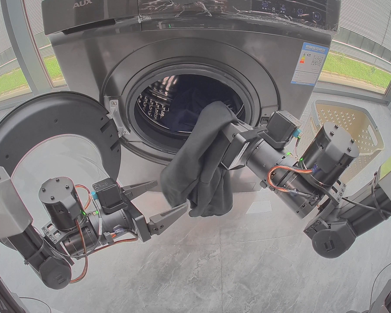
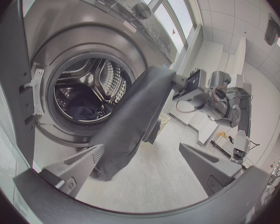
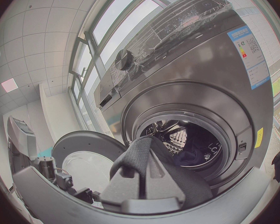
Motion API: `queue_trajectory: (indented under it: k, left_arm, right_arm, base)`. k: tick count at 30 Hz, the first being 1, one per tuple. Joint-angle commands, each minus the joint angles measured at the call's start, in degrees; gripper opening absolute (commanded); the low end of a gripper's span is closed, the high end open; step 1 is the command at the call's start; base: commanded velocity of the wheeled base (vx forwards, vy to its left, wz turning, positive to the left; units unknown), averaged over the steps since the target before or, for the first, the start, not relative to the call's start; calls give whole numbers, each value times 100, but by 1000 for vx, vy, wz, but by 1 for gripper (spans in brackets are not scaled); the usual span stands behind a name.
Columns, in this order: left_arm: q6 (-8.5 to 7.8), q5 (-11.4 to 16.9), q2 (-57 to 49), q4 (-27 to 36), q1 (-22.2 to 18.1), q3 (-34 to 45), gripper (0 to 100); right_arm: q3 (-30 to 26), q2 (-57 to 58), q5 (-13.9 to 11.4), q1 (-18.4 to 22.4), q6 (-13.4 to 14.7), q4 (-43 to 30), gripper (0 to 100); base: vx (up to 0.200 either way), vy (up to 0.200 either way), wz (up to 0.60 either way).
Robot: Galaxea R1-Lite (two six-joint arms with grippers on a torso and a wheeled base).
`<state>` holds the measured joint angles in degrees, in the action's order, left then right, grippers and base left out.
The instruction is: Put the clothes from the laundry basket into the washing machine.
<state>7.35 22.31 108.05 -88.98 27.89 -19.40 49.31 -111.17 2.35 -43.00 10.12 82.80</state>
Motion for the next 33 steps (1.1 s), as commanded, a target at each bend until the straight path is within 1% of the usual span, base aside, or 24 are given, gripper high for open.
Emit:
queue_trajectory:
  k: [1,7,8,9,11,12,13,14,15,16,18,24,26,33]
  left_arm:
    - [-6,28,349,-23,-126,-12,100]
    - [-32,45,771,-23,-188,-56,100]
    - [-76,89,876,-23,-188,-56,100]
    - [-85,89,894,-23,-188,-56,100]
    - [-199,98,1131,-23,-188,-73,100]
    - [-243,98,1219,-23,-196,-82,100]
    - [-252,98,1245,-23,-196,-91,100]
    - [-313,98,1395,-32,-223,-117,100]
    - [-313,98,1403,-32,-223,-117,100]
    - [-375,98,1535,-32,-284,-179,100]
    - [-410,98,1702,-23,-328,-302,100]
    - [-401,45,2168,-23,-346,-917,100]
    - [-401,45,2238,-23,-346,-1005,100]
    - [-366,-16,2766,-23,-557,-1752,100]
  right_arm:
    - [26,95,2,2,-1,-1,0]
    - [87,78,20,2,-1,-18,0]
    - [149,69,28,2,-1,-27,0]
    - [149,60,28,2,-1,-27,0]
    - [263,34,46,19,8,-62,0]
    - [307,16,46,37,8,-71,0]
    - [316,7,46,46,8,-71,0]
    - [369,-19,46,81,8,-71,0]
    - [369,-19,46,81,8,-71,0]
    - [395,-19,55,81,8,-71,0]
    - [386,-19,55,81,8,-71,0]
    - [377,-28,55,28,8,-62,0]
    - [369,-28,55,19,8,-62,0]
    - [351,-19,55,-16,8,-62,0]
  base:
    - [0,0,0]
    - [0,0,0]
    - [0,0,0]
    - [0,0,0]
    - [0,0,0]
    - [0,0,0]
    - [0,0,0]
    - [0,0,0]
    - [0,0,0]
    - [0,0,0]
    - [0,0,0]
    - [0,0,0]
    - [0,0,0]
    - [0,0,0]
